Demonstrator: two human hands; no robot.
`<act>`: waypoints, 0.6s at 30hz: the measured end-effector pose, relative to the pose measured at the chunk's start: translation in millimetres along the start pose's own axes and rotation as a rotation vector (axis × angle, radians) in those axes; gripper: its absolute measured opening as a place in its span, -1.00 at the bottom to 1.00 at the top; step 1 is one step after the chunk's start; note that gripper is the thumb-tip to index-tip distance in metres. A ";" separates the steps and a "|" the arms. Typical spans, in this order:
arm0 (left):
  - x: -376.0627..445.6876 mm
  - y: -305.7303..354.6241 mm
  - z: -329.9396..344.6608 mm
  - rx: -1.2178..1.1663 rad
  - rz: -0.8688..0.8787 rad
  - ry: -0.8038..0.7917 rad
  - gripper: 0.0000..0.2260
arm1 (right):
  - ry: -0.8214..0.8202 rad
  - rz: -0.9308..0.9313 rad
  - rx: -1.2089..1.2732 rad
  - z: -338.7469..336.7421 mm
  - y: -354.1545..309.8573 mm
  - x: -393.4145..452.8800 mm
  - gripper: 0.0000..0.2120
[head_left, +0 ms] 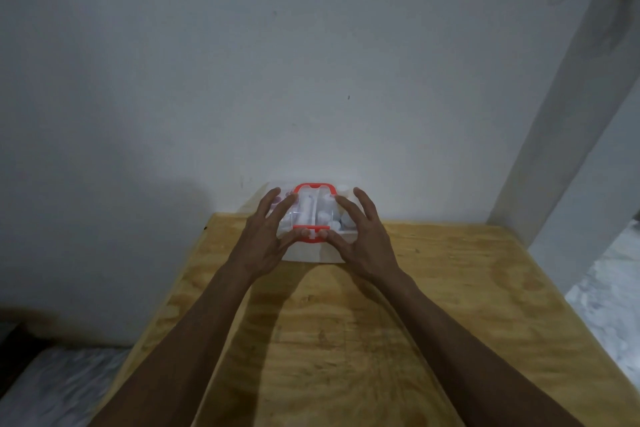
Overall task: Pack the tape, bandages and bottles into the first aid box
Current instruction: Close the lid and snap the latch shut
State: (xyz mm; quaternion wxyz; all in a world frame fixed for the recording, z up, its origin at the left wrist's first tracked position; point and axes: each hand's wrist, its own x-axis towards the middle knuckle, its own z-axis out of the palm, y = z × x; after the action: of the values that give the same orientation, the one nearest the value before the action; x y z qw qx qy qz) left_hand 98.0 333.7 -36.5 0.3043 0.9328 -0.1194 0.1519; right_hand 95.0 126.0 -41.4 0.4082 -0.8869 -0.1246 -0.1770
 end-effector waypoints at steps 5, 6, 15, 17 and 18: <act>10.2 -4.3 6.0 0.032 0.035 0.013 -0.26 | -0.005 -0.023 -0.012 -0.1 5.5 10.7 -0.30; 11.6 -5.5 7.8 0.037 0.035 0.016 -0.28 | -0.006 -0.029 -0.007 -0.2 7.2 12.2 -0.30; 12.6 -4.2 9.6 0.079 0.019 0.029 -0.23 | -0.019 -0.043 0.027 0.1 12.1 15.3 -0.27; 12.6 -3.7 8.5 0.122 -0.011 0.026 -0.19 | -0.028 -0.035 0.023 -0.3 12.4 16.0 -0.28; 13.1 -3.5 6.9 0.161 -0.022 0.027 -0.18 | -0.027 -0.030 0.015 -1.1 12.2 17.1 -0.28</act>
State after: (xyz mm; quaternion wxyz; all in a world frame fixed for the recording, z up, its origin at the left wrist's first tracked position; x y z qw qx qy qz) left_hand 112.7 330.6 -38.9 0.2316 0.9533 -0.0924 0.1704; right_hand 114.7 118.7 -42.0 0.4105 -0.8841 -0.1446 -0.1702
